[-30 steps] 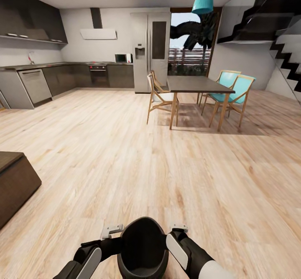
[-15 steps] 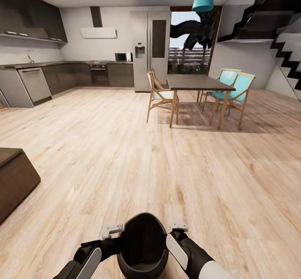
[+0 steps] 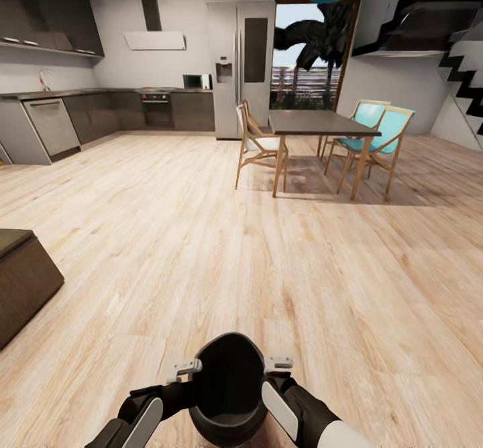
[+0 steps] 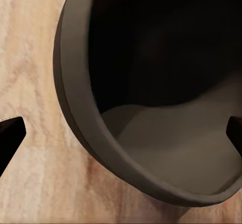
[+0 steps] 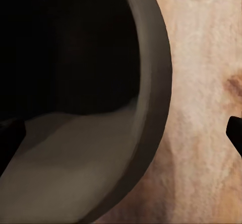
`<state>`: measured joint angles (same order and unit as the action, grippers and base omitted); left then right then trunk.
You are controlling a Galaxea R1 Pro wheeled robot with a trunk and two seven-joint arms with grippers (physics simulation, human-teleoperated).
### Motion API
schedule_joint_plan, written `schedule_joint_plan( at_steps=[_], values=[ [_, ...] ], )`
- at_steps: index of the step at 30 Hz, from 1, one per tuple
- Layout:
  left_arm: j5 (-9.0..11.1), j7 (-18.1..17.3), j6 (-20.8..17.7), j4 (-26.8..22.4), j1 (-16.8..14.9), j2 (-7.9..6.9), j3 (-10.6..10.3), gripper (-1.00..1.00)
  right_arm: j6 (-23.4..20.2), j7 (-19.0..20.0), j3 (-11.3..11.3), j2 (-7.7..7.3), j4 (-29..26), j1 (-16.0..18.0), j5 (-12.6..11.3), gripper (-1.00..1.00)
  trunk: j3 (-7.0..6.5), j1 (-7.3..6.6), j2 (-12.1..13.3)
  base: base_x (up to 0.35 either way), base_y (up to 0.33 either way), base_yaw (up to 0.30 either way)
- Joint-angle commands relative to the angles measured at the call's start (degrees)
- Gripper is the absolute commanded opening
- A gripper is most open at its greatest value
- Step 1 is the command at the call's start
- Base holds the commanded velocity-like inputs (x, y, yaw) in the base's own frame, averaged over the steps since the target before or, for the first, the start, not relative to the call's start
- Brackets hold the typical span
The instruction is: Place each of the two pumpkins and all three candles from the living room inside a cabinet in the living room (use any cabinet), then make sure every cabinet is closed, and position the cauldron so it is next to a table in the living room.
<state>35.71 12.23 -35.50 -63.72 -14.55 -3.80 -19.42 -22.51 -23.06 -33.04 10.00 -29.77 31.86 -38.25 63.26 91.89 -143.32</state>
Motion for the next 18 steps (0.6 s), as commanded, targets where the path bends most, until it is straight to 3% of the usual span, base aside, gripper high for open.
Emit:
schedule_joint_plan(
  at_steps=[1, 7, 15, 18],
  values=[
    [0.63, 0.44, -0.1, -0.09, -0.04, -0.08, -0.18, 1.0, -0.1, -0.29, -0.26, 0.0, -0.04, 0.05, -0.28, 1.0, 0.28, 0.01, -0.04, 0.0, 0.0, 0.0],
    [0.6, 0.28, 0.98, -0.07, -0.04, -0.07, -0.18, 1.0, 0.0, -0.07, -0.35, 0.0, -0.03, 0.08, -0.3, 1.0, 1.61, 0.17, -0.12, 0.0, 0.0, 0.0],
    [0.59, 0.25, 2.3, -0.08, -0.04, -0.08, -0.18, 1.0, 0.02, -0.05, -0.36, 0.0, -0.03, 0.09, -0.33, 1.0, 1.61, 0.17, -0.12, 0.0, 0.0, 0.0],
    [0.59, 0.25, 2.35, -0.04, -0.04, -0.14, -0.18, 1.0, 0.07, -0.05, -0.36, 0.0, -0.03, 0.08, -0.33, 1.0, 2.27, 0.24, -0.16, 0.0, 0.0, 0.0]
  ],
)
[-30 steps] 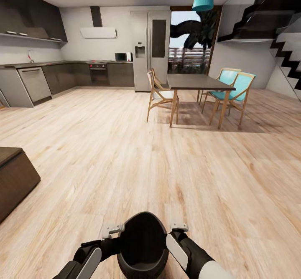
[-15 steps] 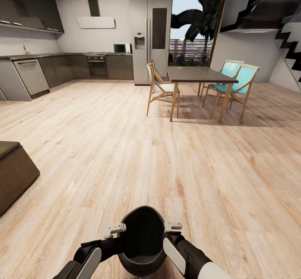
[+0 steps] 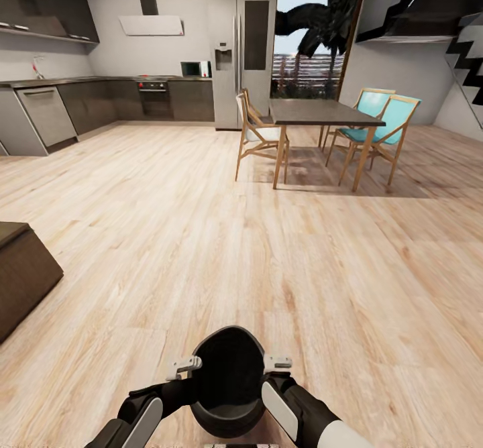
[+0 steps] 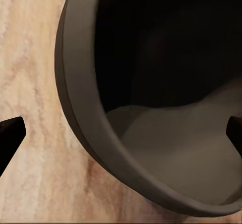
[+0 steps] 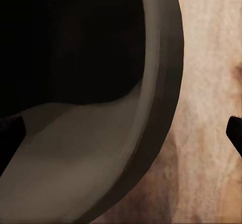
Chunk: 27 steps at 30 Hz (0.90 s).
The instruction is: Place each of the two pumpkins and all three candles from the living room inside a cabinet in the living room (use any cabinet), then make sure every cabinet is closed, and position the cauldron so it is next to a table in the living room.
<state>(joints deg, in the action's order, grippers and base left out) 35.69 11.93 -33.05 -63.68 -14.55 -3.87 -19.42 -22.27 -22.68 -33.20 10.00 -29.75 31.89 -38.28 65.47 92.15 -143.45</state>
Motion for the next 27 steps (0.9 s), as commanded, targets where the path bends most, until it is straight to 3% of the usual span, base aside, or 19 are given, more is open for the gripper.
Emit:
schedule_joint_plan(
  at_steps=[1, 4, 9, 16, 22, 27],
  values=[
    [0.61, 0.55, -0.09, -0.1, -0.04, -0.07, -0.18, 1.0, -0.16, -0.44, -0.2, 0.0, -0.05, 0.03, -0.3, 1.0, 0.28, 0.01, -0.04, 0.0, 0.0, 0.0],
    [0.61, 0.55, -0.08, -0.12, -0.04, -0.08, -0.18, 1.0, -0.15, -0.44, -0.2, 0.0, -0.05, 0.04, -0.29, 1.0, 0.94, 0.09, -0.08, 0.0, 0.0, 0.0],
    [0.61, 0.55, -0.08, -0.11, -0.04, -0.08, -0.18, 1.0, -0.15, -0.44, -0.2, 0.0, -0.05, 0.04, -0.3, 1.0, 0.94, 0.09, -0.08, 0.0, 0.0, 0.0],
    [0.59, 0.6, 0.42, -0.08, -0.04, -0.06, -0.21, 1.0, -0.1, -0.44, -0.2, 0.0, -0.05, 0.02, -0.29, 1.0, 2.49, 0.27, -0.17, 0.0, 0.0, 0.0],
    [0.61, 0.55, 1.58, 0.1, -0.04, -0.04, -0.26, 1.0, -0.06, -0.44, -0.2, 0.0, -0.05, 0.02, -0.28, 1.0, 2.49, 0.27, -0.17, 0.0, 0.0, 0.0],
    [0.61, 0.55, 2.09, 0.45, -0.04, -0.01, -0.27, 1.0, -0.03, -0.44, -0.2, 0.0, -0.05, 0.02, -0.24, 1.0, 3.6, 0.4, -0.24, 0.0, 0.0, 0.0]
  ],
)
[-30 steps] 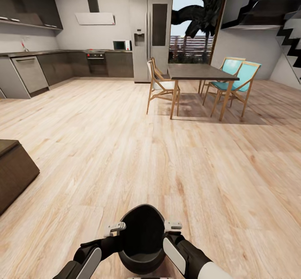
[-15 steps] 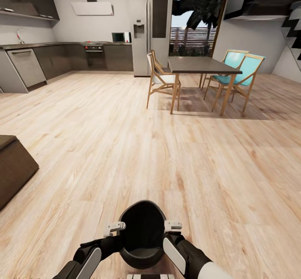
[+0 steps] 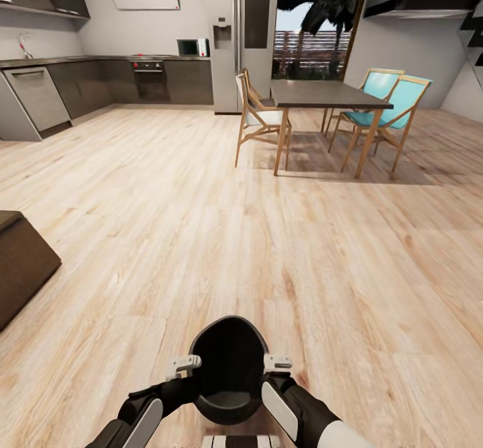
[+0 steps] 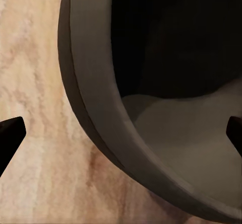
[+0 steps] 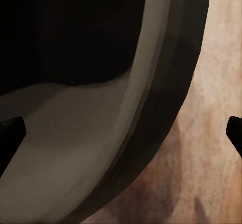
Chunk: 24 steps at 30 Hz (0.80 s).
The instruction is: Place each of the two pumpkins and all three candles from the living room inside a cabinet in the living room (use any cabinet), then make sure every cabinet is closed, and position the cauldron so it is next to a table in the living room.
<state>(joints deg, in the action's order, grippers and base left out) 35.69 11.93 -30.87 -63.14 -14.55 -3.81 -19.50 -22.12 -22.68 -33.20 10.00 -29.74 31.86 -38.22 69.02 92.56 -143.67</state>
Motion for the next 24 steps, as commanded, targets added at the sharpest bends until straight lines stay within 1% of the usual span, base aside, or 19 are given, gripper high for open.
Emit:
schedule_joint_plan(
  at_steps=[1, 7, 11, 13, 21, 24],
  values=[
    [0.61, 0.55, 0.14, -0.03, -0.04, -0.06, -0.19, 1.0, -0.18, -0.44, -0.2, 0.0, -0.05, 0.04, -0.32, 1.0, 0.28, 0.01, -0.04, 0.0, 0.0, 0.0],
    [0.61, 0.63, 0.77, 0.19, -0.04, -0.05, -0.19, 1.0, -0.16, -0.44, -0.2, 0.0, -0.05, 0.06, -0.3, 1.0, 0.28, 0.01, -0.04, 0.0, 0.0, 0.0],
    [0.68, 0.63, 1.05, 0.25, -0.04, -0.05, -0.19, 1.0, -0.12, -0.44, -0.2, 0.0, -0.05, 0.07, -0.32, 1.0, 1.16, 0.11, -0.09, 0.0, 0.0, 0.0],
    [0.66, 0.63, 2.07, 0.87, -0.04, -0.05, -0.17, 1.0, -0.12, -0.44, -0.2, 0.0, -0.05, 0.05, -0.33, 1.0, 1.61, 0.17, -0.12, 0.0, 0.0, 0.0],
    [0.36, 0.63, 3.06, 2.13, -0.04, -0.05, -0.1, 1.0, -0.11, -0.44, -0.2, 0.0, -0.05, 0.07, -0.28, 1.0, 1.61, 0.17, -0.12, 0.0, 0.0, 0.0],
    [0.35, 0.63, 3.09, 2.19, -0.04, 0.0, -0.1, 1.0, -0.11, -0.44, -0.2, 0.0, -0.05, 0.07, -0.27, 1.0, 2.27, 0.24, -0.16, 0.0, 0.0, 0.0]
  ],
)
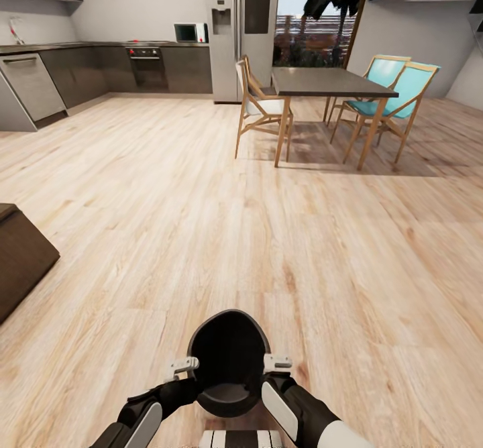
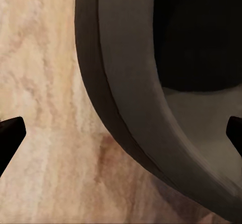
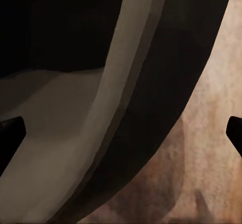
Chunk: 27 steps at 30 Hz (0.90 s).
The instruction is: Place each of the two pumpkins and all three candles from the living room inside a cabinet in the living room (use any cabinet), then make sure every cabinet is closed, and position the cauldron so it is next to a table in the living room.
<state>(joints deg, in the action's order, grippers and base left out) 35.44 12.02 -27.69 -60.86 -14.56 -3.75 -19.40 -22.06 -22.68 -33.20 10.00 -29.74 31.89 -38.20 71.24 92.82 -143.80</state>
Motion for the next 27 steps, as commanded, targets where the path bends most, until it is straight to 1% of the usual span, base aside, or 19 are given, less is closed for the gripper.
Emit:
schedule_joint_plan(
  at_steps=[1, 2, 9, 11, 25, 26, 27],
  values=[
    [0.6, 0.55, -0.09, -0.08, -0.03, -0.07, -0.2, 1.0, -0.17, -0.44, -0.2, 0.0, -0.05, 0.03, -0.3, 1.0, 0.27, 0.01, -0.04, 0.0, 0.0, 0.0],
    [0.6, 0.55, -0.09, -0.07, -0.03, -0.06, -0.2, 1.0, -0.17, -0.44, -0.2, 0.0, -0.05, 0.03, -0.3, 1.0, 0.5, 0.04, -0.05, 0.0, 0.0, 0.0],
    [0.6, 0.58, 0.8, 0.19, -0.03, -0.03, -0.2, 1.0, -0.17, -0.44, -0.2, 0.0, -0.05, 0.04, -0.3, 1.0, 0.5, 0.04, -0.05, 0.0, 0.0, 0.0],
    [0.6, 0.59, 0.86, 0.21, -0.03, -0.03, -0.2, 1.0, -0.17, -0.44, -0.2, 0.0, -0.05, 0.04, -0.3, 1.0, 0.94, 0.09, -0.08, 0.0, 0.0, 0.0],
    [0.6, 0.63, 0.88, 0.19, -0.03, -0.03, -0.19, 1.0, -0.17, -0.44, -0.2, 0.0, -0.05, 0.03, -0.37, 1.0, 0.94, 0.09, -0.08, 0.0, 0.0, 0.0],
    [0.6, 0.63, 0.88, 0.2, -0.03, -0.03, -0.19, -1.0, -0.17, -0.44, -0.2, 0.0, -0.05, 0.04, -0.35, 1.0, 0.94, 0.09, -0.08, 0.0, 0.0, 0.0],
    [0.6, 0.64, 0.88, 0.17, -0.03, -0.03, -0.18, -1.0, -0.17, -0.44, -0.2, 0.0, -0.05, 0.05, -0.35, 1.0, 0.94, 0.09, -0.08, 0.0, 0.0, 0.0]
  ],
)
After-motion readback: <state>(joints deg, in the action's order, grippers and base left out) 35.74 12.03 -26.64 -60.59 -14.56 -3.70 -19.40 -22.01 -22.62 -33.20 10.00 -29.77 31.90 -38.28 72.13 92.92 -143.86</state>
